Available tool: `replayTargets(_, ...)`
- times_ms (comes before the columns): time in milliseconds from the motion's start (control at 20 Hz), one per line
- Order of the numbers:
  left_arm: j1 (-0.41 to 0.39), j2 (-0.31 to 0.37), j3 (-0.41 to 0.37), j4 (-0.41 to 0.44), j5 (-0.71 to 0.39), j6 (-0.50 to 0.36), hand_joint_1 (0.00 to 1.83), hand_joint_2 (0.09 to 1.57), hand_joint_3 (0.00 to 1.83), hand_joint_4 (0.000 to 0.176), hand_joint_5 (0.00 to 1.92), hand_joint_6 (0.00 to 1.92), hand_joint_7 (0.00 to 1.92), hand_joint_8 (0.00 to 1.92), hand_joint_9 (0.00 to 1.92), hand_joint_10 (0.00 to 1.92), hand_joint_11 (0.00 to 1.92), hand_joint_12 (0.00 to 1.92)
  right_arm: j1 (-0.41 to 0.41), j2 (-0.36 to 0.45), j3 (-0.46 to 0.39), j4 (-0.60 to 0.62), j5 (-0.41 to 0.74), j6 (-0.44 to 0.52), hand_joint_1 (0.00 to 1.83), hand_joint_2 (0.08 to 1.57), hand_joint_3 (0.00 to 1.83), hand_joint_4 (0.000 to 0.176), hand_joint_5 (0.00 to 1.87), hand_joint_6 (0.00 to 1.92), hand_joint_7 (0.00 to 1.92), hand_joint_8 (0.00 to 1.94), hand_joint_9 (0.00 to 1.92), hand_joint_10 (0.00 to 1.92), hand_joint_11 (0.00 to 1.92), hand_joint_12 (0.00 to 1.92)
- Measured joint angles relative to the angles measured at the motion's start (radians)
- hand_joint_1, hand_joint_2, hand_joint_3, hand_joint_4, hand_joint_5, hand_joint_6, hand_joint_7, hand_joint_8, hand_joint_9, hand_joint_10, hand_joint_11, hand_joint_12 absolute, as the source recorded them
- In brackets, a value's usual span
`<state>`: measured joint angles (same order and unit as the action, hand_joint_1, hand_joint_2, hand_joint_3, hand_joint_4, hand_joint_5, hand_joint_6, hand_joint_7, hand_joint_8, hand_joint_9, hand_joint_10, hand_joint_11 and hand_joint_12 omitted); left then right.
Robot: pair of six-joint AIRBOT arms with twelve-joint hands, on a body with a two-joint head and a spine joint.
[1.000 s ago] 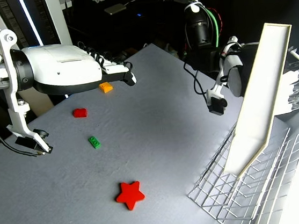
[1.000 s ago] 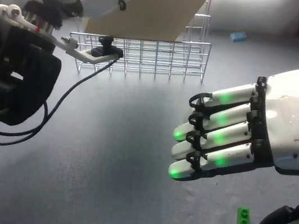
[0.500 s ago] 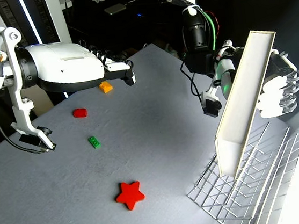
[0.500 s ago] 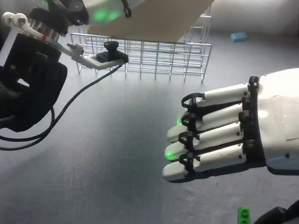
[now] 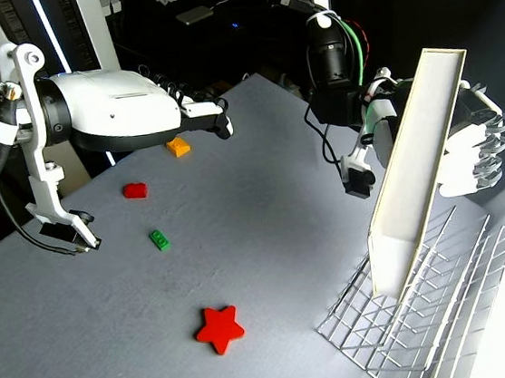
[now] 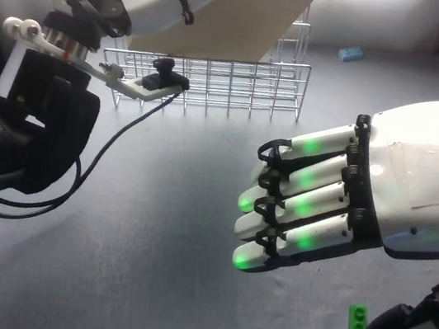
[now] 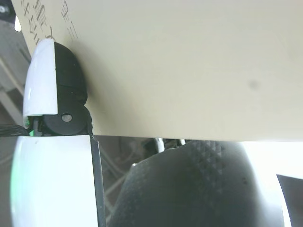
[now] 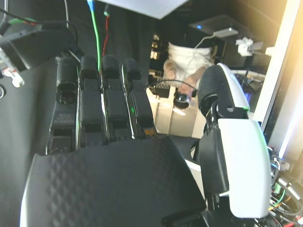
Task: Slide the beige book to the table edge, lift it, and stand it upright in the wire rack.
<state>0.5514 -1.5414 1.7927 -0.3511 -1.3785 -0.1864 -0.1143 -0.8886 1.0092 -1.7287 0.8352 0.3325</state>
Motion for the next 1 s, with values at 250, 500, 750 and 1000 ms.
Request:
replayTargets(250,-0.001,-0.001,0.000,0.003,-0.014,0.008,1.35,1.20,0.00,0.000,0.75,1.19,0.80,1.32,0.79,1.44,0.67,1.49,0.006,-0.001,0.000,-0.001,0.000,0.000,0.34,1.16,0.00,0.000,0.29,0.00,0.30,0.00,0.29,0.00,0.00,0.75)
replayTargets(500,0.000,0.008,0.000,0.003,-0.015,0.008,1.35,1.20,0.00,0.000,0.76,1.20,0.80,1.31,0.78,1.45,0.66,1.50,0.006,-0.001,0.000,0.000,0.000,0.000,0.34,1.16,0.00,0.000,0.31,0.01,0.32,0.00,0.30,0.00,0.00,0.82)
replayTargets(750,0.003,0.013,-0.013,-0.040,-0.023,0.007,1.35,1.20,0.00,0.000,0.79,1.19,0.79,1.32,0.77,1.45,0.62,1.52,0.006,-0.003,0.000,0.000,0.001,0.003,0.29,1.18,0.00,0.000,0.31,0.01,0.31,0.01,0.31,0.01,0.00,0.83)
replayTargets(1000,0.011,0.011,-0.032,-0.109,-0.005,0.009,1.35,1.20,0.00,0.000,0.78,1.20,0.77,1.34,0.77,1.45,0.67,1.48,0.006,-0.005,0.000,0.000,0.003,0.004,0.32,1.17,0.00,0.000,0.30,0.00,0.29,0.00,0.29,0.00,0.00,0.79)
